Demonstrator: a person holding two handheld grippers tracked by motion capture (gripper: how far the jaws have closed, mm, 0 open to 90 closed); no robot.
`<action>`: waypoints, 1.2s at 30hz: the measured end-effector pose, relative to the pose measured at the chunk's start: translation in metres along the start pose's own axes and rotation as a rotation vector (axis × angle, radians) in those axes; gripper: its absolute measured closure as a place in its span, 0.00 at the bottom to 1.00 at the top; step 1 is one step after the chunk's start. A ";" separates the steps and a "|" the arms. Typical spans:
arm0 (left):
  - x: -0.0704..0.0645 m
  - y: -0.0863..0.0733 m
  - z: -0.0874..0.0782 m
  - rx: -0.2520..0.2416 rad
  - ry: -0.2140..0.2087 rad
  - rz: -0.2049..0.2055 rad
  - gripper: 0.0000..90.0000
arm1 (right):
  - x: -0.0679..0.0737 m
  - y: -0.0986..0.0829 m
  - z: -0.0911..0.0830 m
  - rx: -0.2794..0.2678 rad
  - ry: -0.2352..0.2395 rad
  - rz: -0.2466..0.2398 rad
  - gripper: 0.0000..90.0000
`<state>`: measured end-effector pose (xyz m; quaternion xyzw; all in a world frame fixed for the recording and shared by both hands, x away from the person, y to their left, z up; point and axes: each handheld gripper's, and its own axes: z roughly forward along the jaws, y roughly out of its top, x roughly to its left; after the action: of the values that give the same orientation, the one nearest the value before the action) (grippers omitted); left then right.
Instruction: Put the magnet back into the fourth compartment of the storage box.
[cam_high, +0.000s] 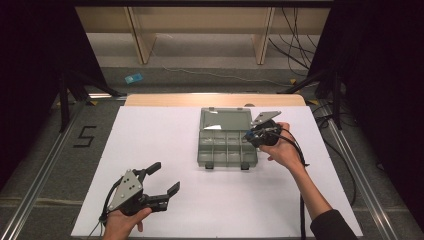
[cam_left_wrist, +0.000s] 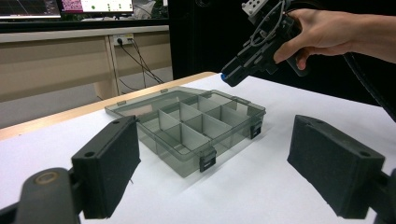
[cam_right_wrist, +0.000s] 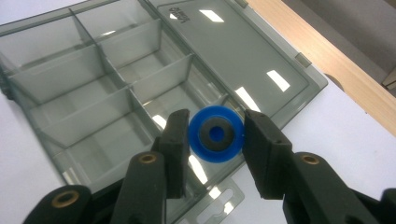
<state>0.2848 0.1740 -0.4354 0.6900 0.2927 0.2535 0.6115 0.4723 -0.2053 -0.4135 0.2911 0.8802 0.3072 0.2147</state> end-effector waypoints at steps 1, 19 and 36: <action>0.000 0.000 0.000 0.000 -0.001 -0.001 0.18 | 0.000 0.000 0.000 0.000 0.000 0.000 0.70; 0.000 0.000 0.000 0.000 -0.002 0.001 0.18 | -0.007 0.001 0.018 0.016 -0.015 0.005 0.70; 0.000 0.000 0.000 0.002 -0.002 0.002 0.18 | -0.007 -0.002 0.034 0.049 -0.013 0.008 0.66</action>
<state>0.2847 0.1743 -0.4356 0.6911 0.2916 0.2532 0.6110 0.4957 -0.1968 -0.4375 0.3020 0.8849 0.2844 0.2118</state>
